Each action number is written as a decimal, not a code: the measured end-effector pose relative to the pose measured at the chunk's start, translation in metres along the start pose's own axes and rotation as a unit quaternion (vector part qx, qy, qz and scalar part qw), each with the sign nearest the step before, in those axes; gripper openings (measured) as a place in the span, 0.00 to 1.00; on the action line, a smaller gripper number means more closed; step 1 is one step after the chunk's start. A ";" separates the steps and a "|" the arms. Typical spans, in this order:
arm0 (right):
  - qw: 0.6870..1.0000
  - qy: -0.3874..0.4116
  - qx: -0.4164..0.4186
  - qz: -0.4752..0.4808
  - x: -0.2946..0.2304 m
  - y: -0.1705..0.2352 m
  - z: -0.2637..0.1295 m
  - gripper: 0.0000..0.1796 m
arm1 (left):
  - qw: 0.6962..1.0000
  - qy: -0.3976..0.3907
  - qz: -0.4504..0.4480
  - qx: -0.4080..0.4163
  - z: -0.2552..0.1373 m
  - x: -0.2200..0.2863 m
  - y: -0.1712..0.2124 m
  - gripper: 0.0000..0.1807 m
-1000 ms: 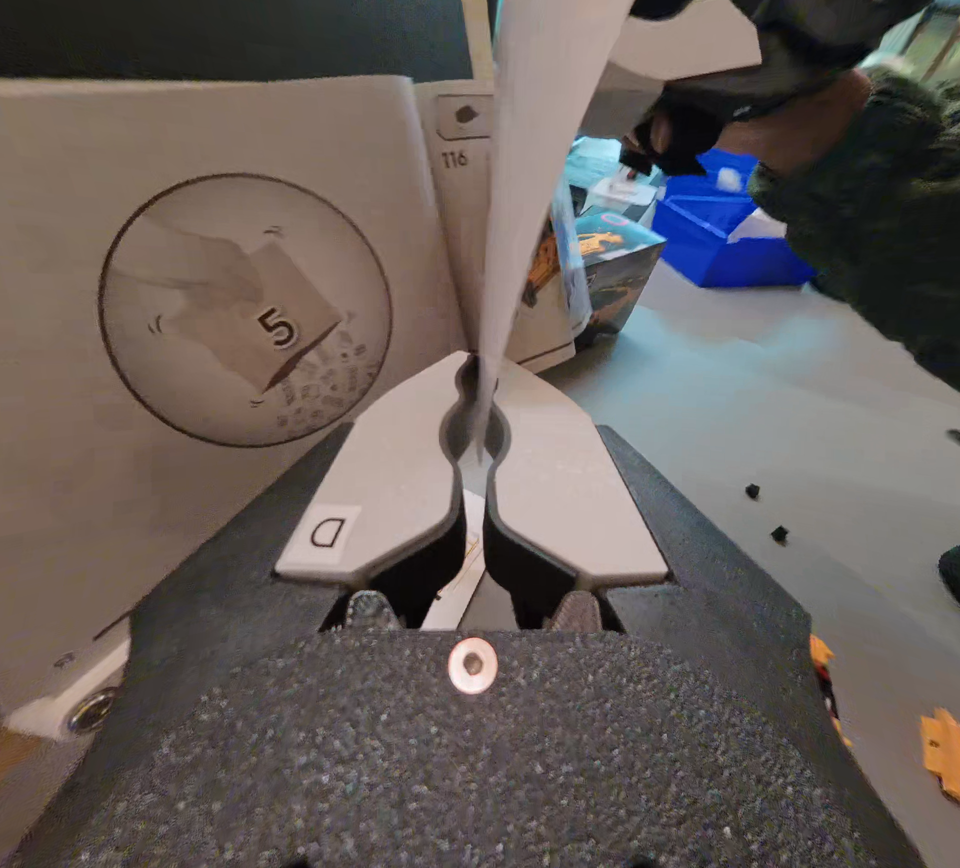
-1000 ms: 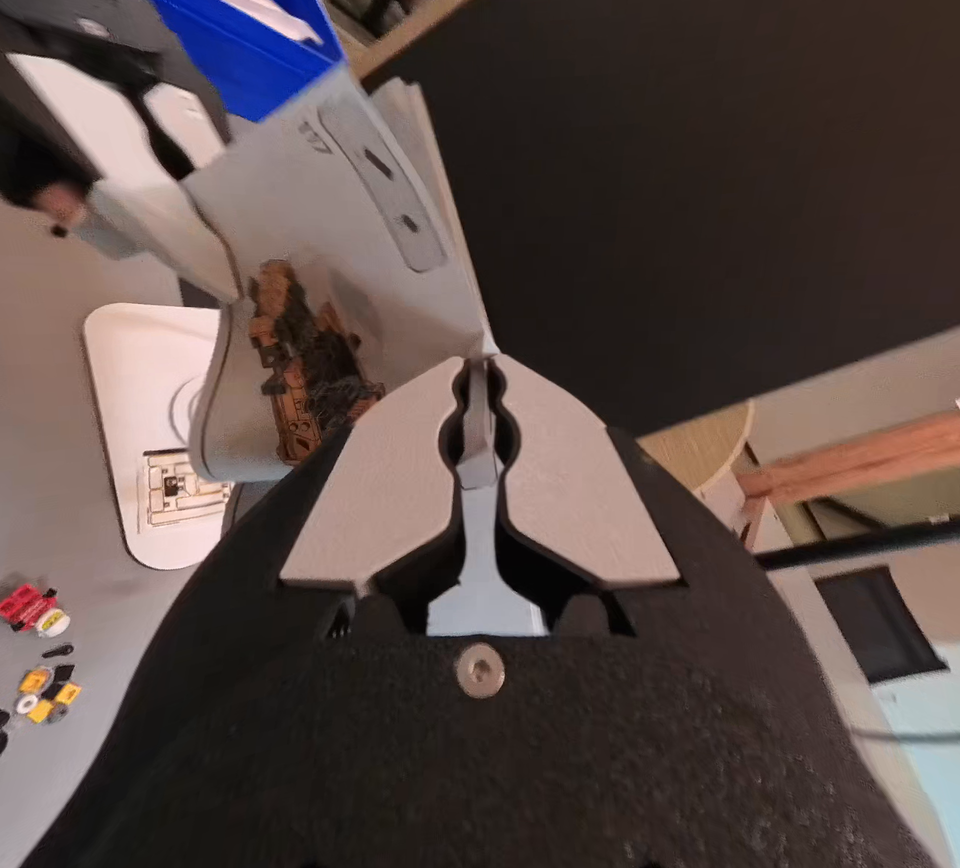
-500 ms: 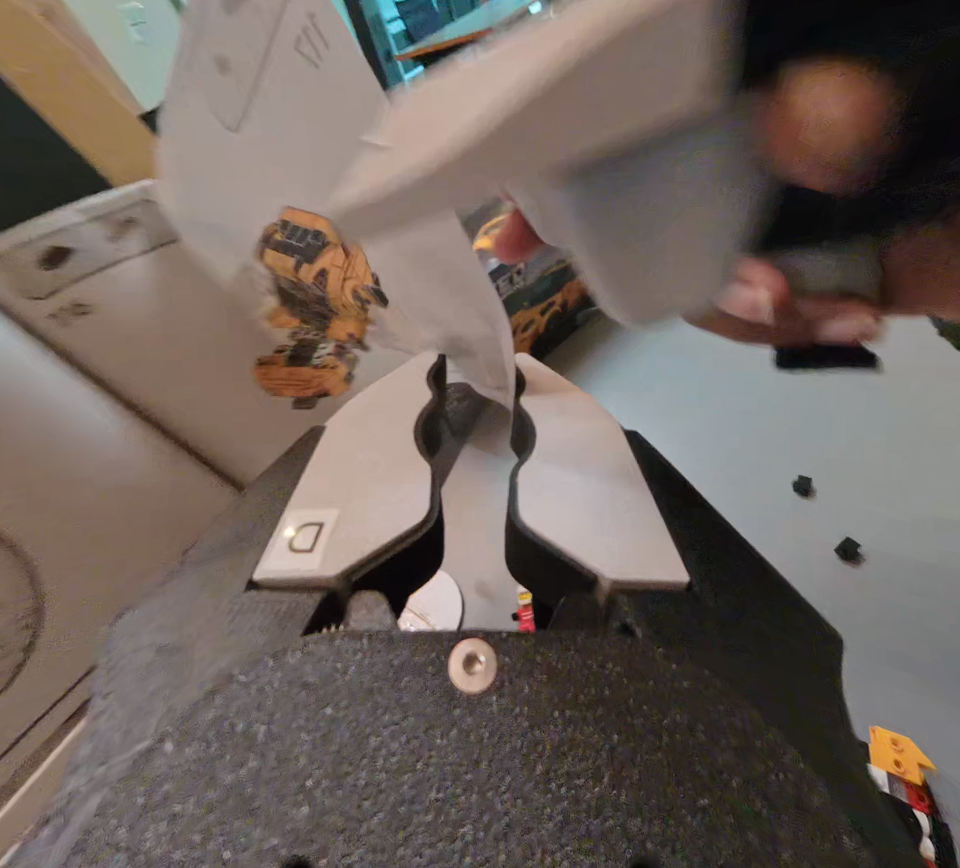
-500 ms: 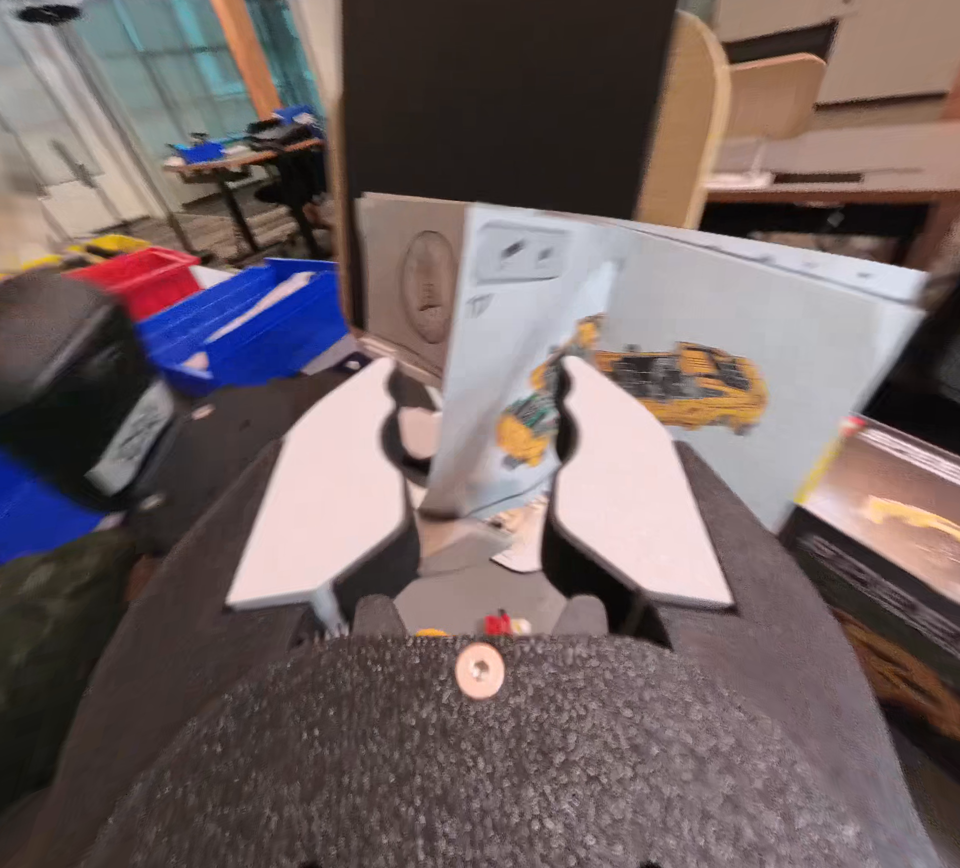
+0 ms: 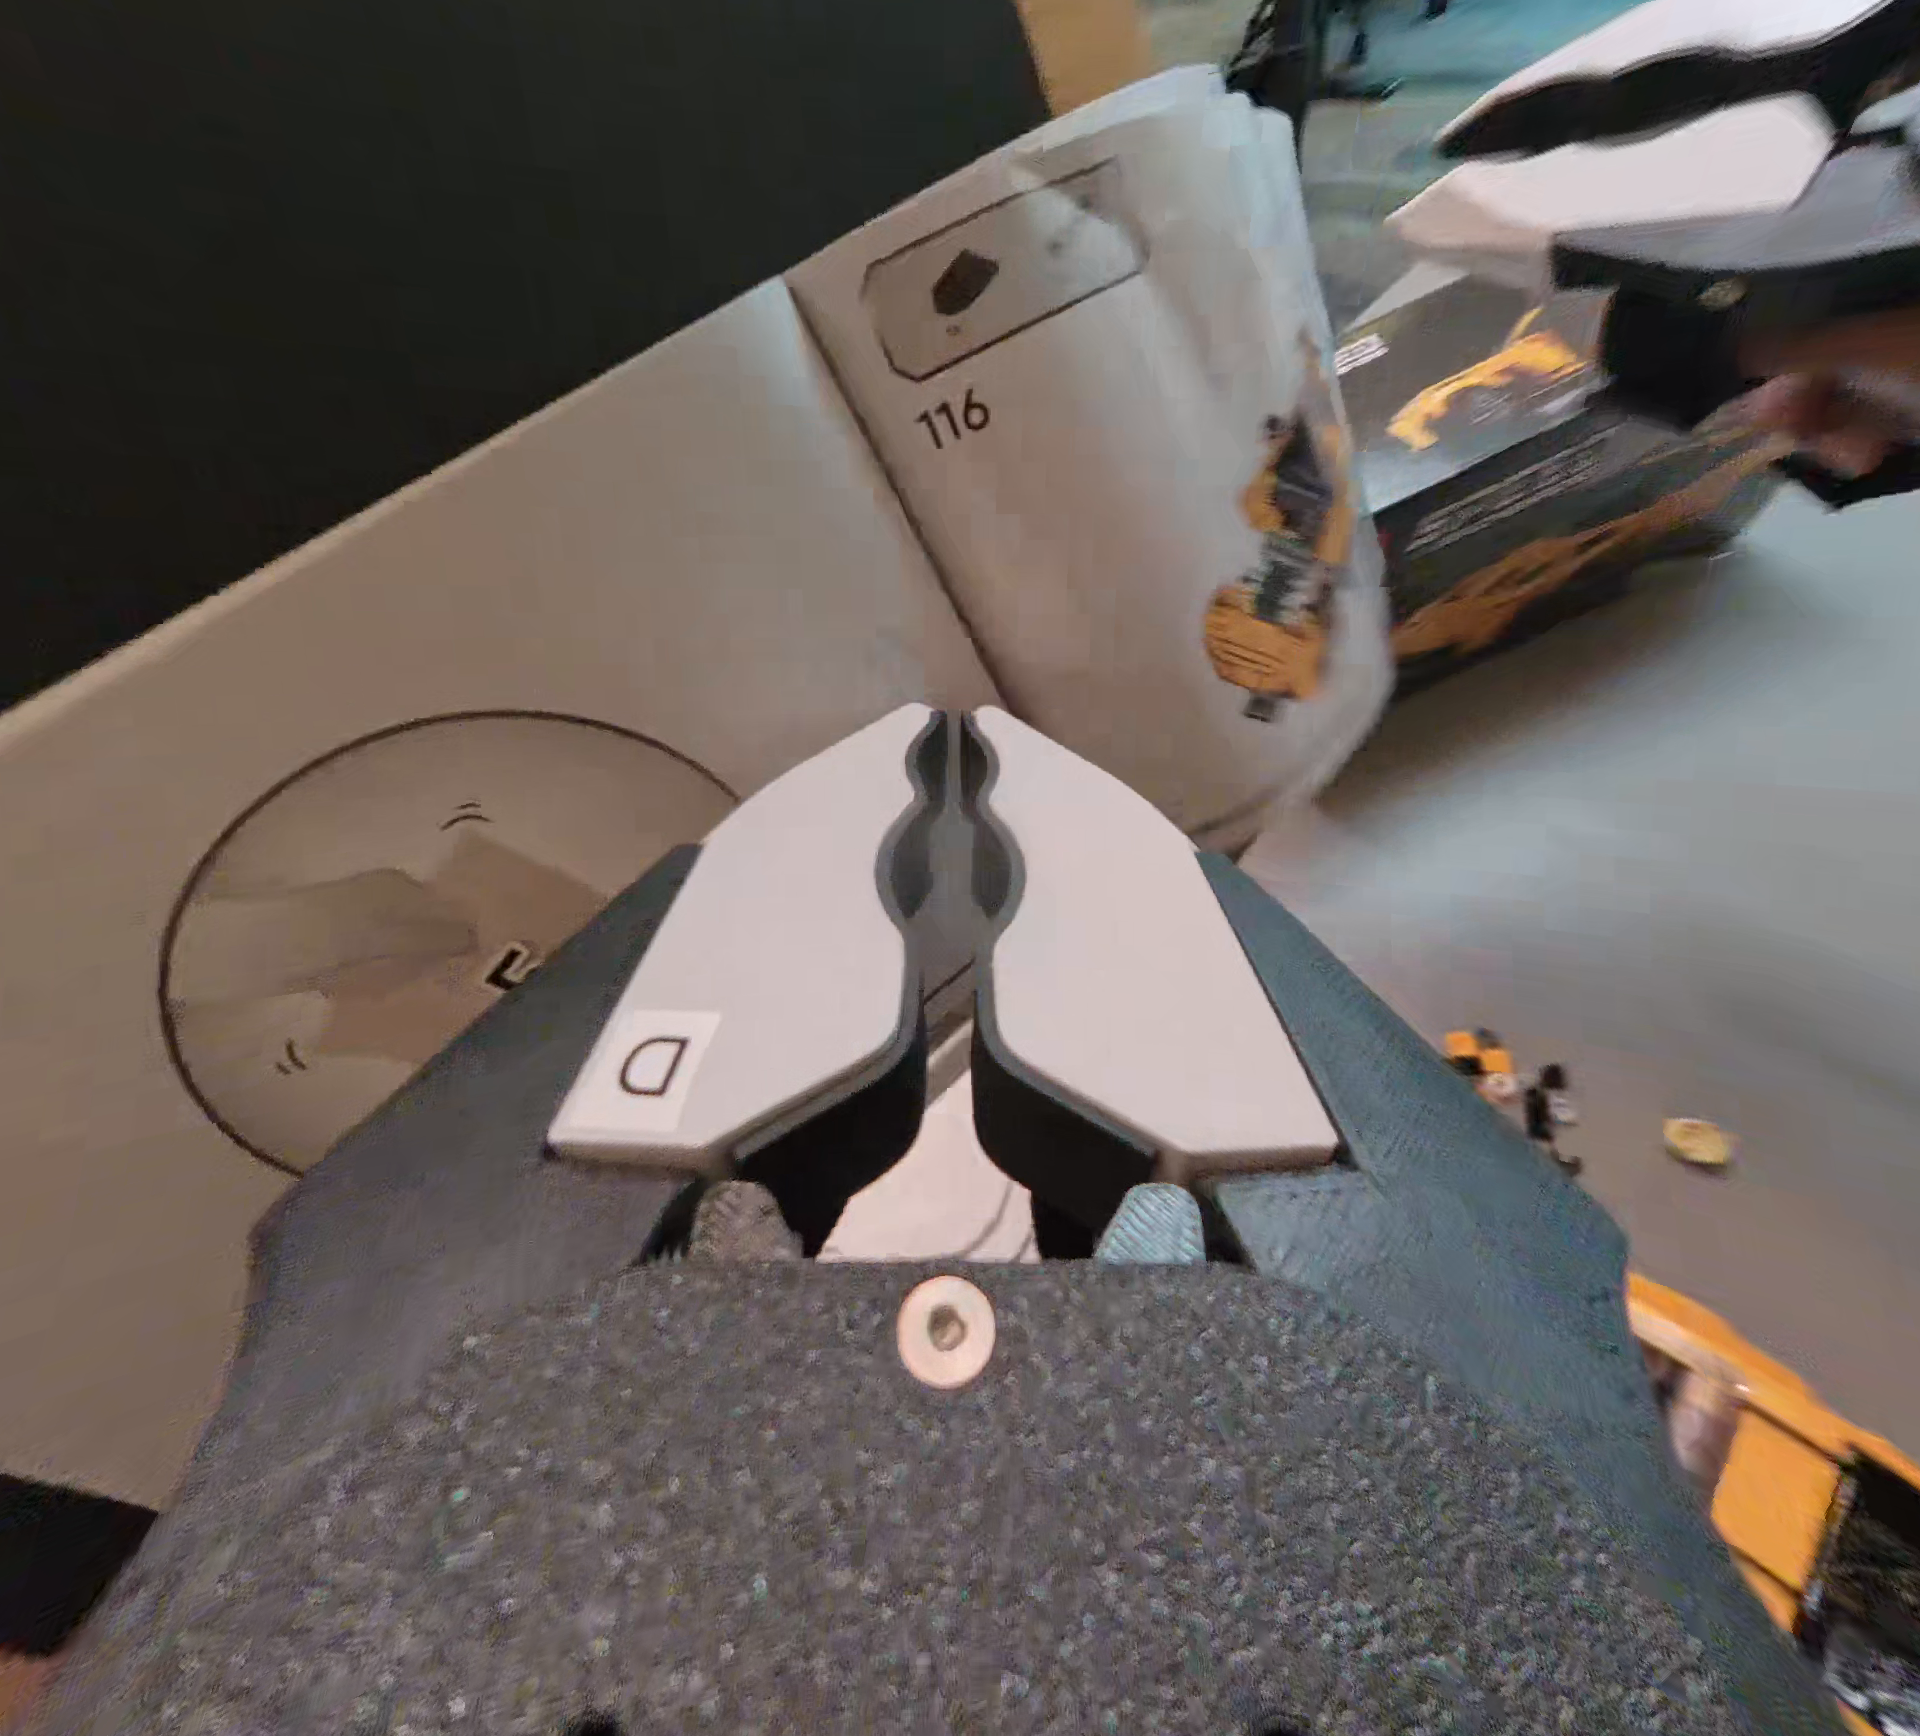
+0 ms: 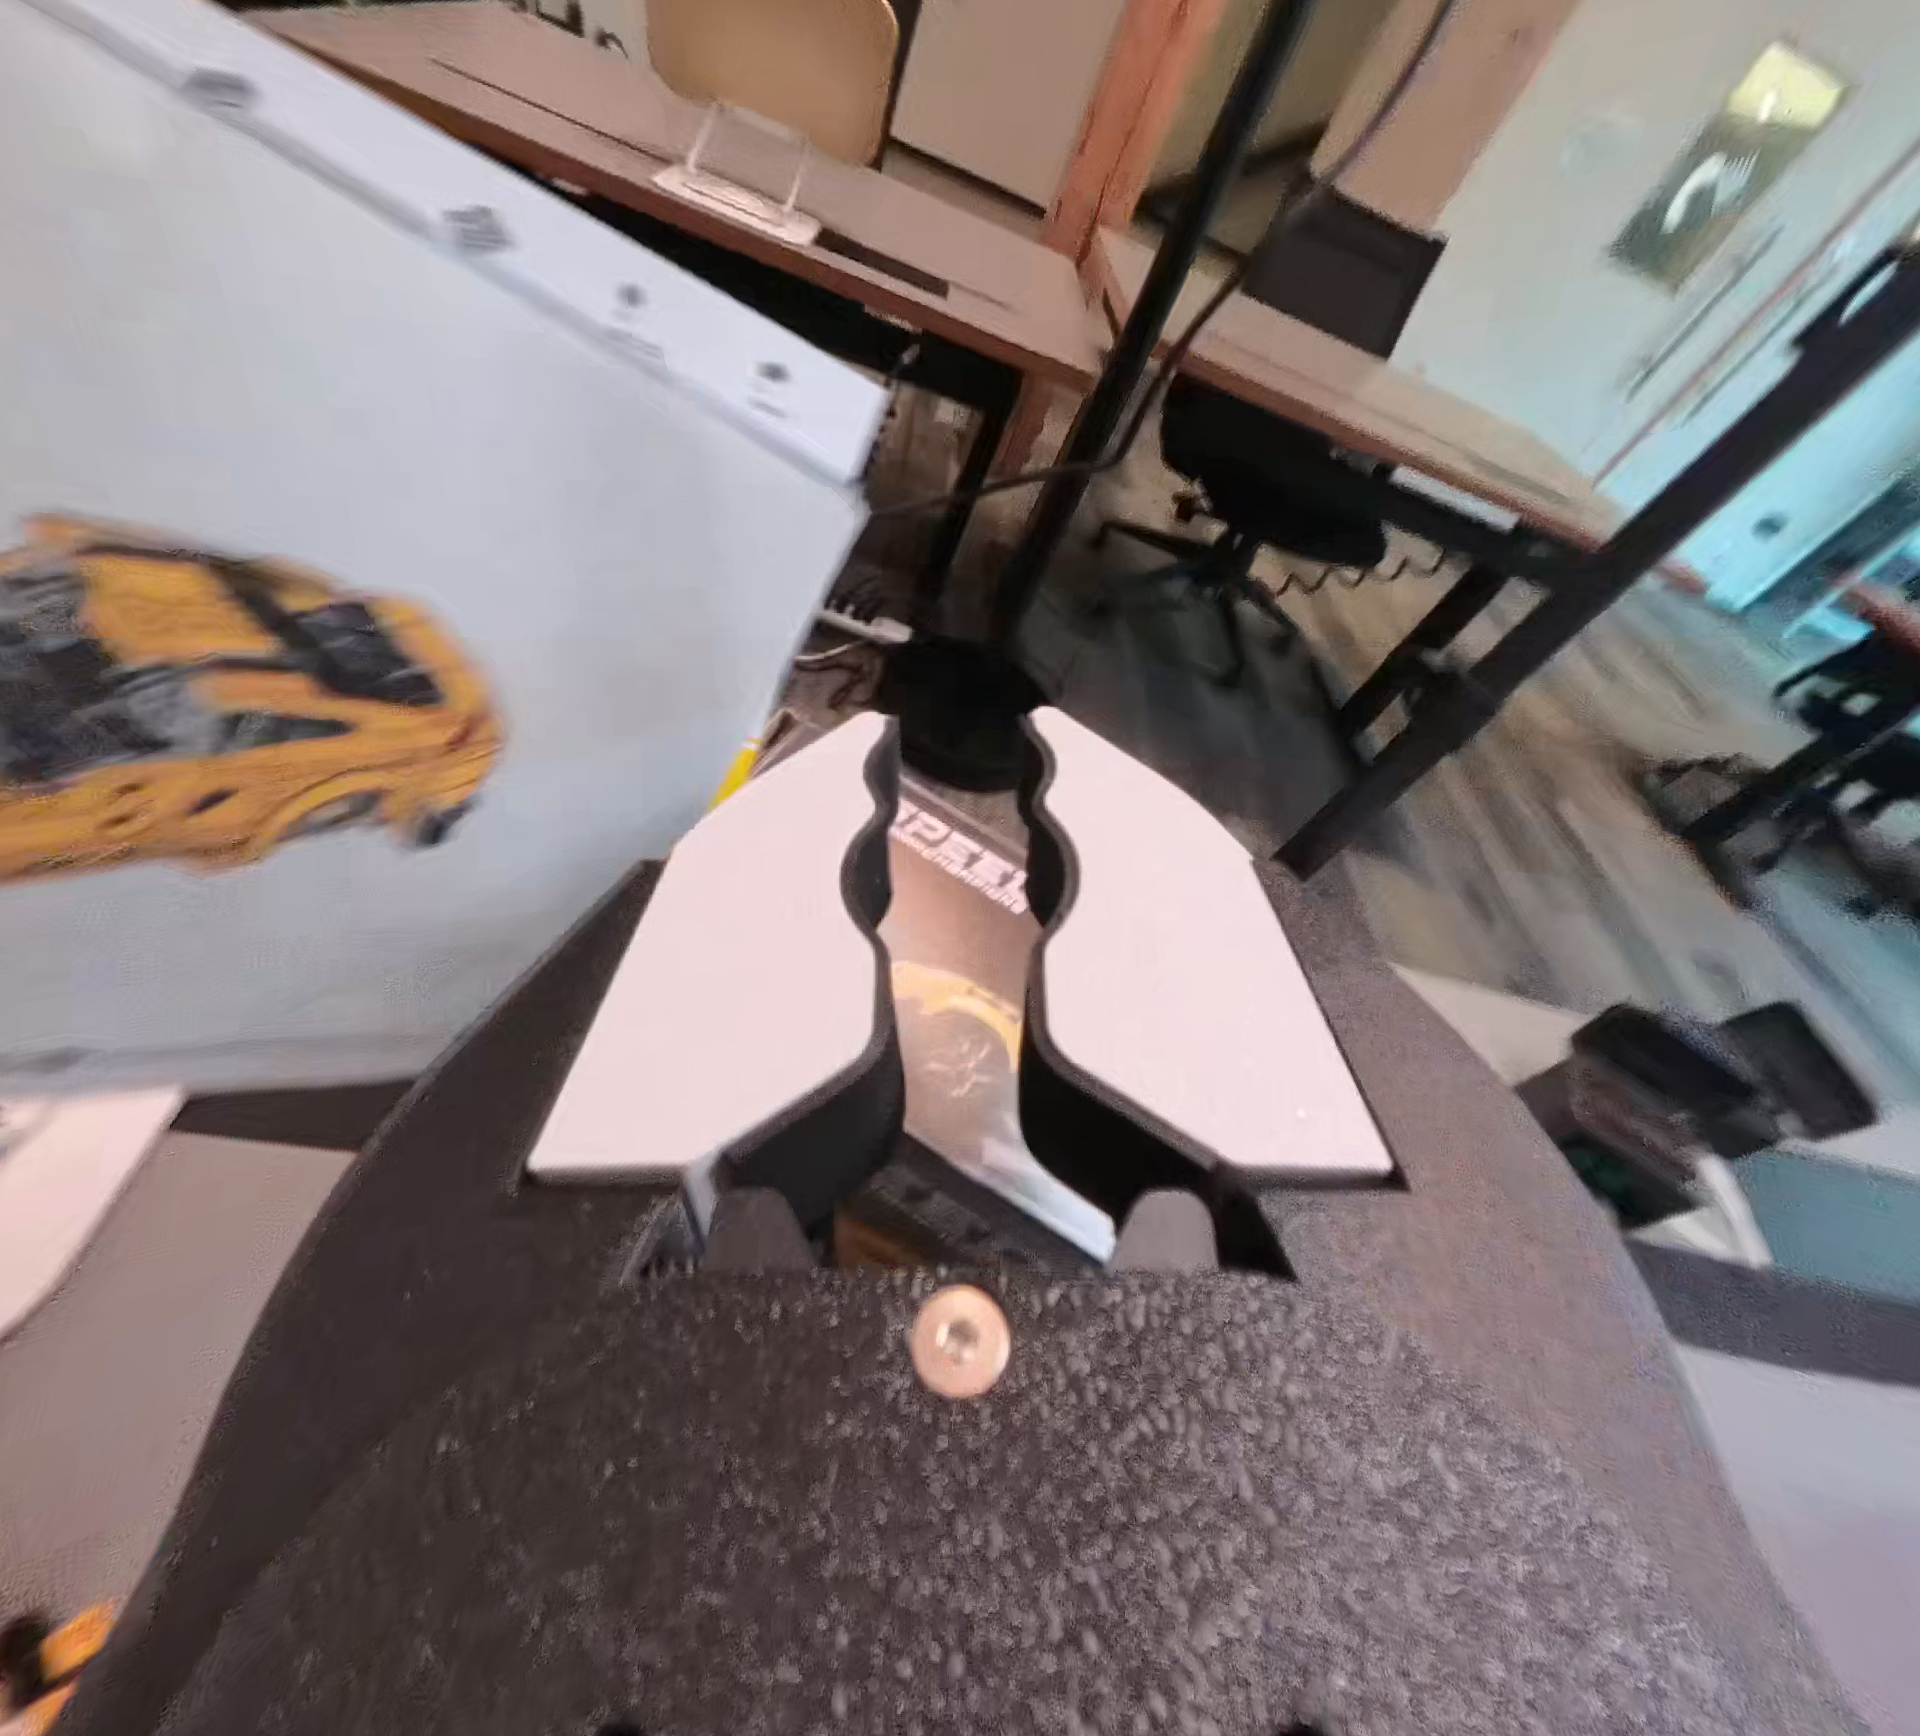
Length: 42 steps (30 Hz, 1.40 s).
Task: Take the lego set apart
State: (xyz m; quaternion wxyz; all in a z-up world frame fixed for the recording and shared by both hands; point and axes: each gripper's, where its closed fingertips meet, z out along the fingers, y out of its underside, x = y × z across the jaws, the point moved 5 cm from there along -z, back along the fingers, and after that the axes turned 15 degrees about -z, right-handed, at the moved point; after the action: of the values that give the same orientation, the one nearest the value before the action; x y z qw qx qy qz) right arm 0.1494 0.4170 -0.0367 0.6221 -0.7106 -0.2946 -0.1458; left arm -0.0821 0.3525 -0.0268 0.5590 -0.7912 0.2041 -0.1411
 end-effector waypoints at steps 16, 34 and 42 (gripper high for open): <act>0.921 -0.356 0.115 0.112 -0.035 -0.032 -0.018 0.07 | 0.999 -0.037 0.015 0.001 -0.001 -0.012 0.016 0.07; 0.890 -0.393 0.231 0.007 -0.075 -0.143 -0.069 0.00 | 0.995 -0.070 -0.018 0.062 -0.038 -0.045 0.004 0.10; 0.867 -0.442 0.227 -0.047 -0.086 -0.171 -0.113 0.00 | 0.984 0.068 -0.130 0.105 -0.083 -0.041 0.025 0.08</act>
State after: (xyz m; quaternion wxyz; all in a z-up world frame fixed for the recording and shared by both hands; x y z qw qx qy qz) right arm -0.0027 0.2955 0.0710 0.5630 -0.5253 -0.5970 0.2250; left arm -0.1592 0.2960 -0.0225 0.6009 -0.7361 0.1216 -0.2868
